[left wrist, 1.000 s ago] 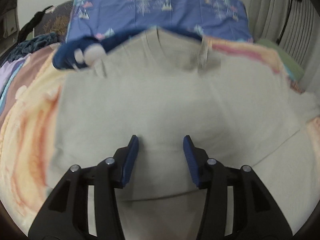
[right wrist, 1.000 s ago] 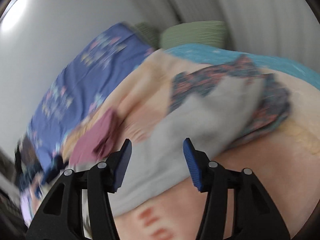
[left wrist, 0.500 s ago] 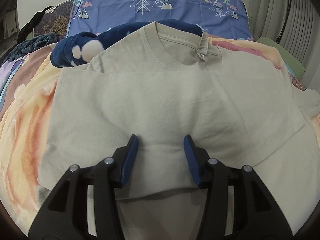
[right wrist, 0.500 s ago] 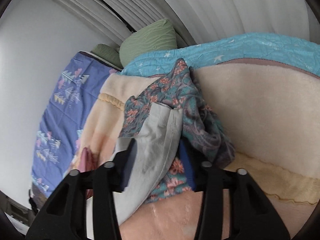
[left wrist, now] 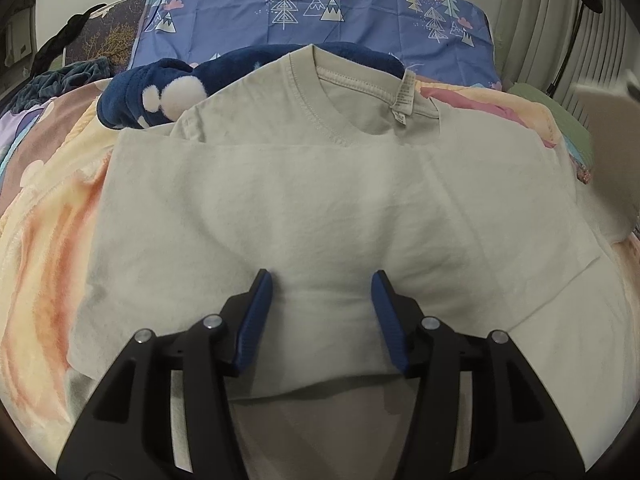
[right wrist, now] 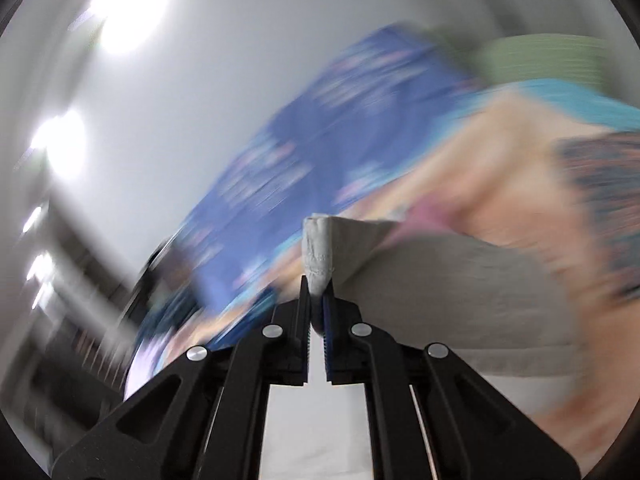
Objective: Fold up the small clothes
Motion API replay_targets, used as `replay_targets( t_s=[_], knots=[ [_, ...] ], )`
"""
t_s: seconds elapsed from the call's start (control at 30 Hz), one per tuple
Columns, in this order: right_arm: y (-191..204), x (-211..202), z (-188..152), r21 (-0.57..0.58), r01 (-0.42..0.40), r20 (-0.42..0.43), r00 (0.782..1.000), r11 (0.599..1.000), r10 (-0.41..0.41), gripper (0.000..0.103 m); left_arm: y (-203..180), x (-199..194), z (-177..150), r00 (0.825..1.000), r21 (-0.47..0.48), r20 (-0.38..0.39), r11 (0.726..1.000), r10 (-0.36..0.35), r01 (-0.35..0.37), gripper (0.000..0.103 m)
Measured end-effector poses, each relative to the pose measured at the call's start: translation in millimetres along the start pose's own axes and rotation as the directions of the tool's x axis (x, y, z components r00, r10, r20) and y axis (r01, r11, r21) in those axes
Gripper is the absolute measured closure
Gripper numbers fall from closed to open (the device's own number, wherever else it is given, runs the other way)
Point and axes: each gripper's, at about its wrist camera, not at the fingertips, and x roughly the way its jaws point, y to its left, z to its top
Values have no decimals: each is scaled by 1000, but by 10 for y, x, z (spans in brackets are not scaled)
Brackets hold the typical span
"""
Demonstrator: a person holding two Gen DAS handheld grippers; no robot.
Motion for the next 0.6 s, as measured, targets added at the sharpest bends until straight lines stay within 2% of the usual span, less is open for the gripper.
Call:
replay_targets(
  t_s=[0.03,0.1,0.13,0.2,0.3,0.4,0.43,0.47,0.53,0.6],
  knots=[
    [280,242,-241,-49,-54,-71,996,997,50,98,12,-3,-1,1000,-6,2,1000,-7,7,50],
    [612,616,-662,-122,-100,-201,977,987,74,98,42,-9,-6,1000,-20,5,999,-25,26,49],
    [759,850,-970,-179,-97,-288,957,979,42,98,64,-14,-7,999,-30,7,999,-41,41,48],
    [815,1106,-1356,-233,-75,-389,921,969,-22,98,97,-21,-11,998,-46,12,997,-63,63,48],
    [665,1275,-1671,-244,-39,-486,869,969,-87,95,158,-30,-13,994,-75,20,991,-107,109,45],
    [496,1221,-1743,-216,-39,-505,860,976,-77,95,226,-68,5,987,-123,31,979,-159,162,43],
    [467,1184,-1749,-211,-44,-504,861,976,-70,95,248,-94,24,978,-160,36,964,-207,211,42],
    [454,1159,-1748,-208,-51,-503,862,977,-62,95,260,-107,40,964,-193,40,944,-264,266,40],
    [456,1148,-1785,-207,-58,-497,866,977,-54,95,208,-100,100,919,-255,31,886,-393,387,36],
    [464,1144,-1820,-216,-57,-488,871,975,-57,95,35,-70,173,902,-242,2,875,-433,420,30]
  ],
)
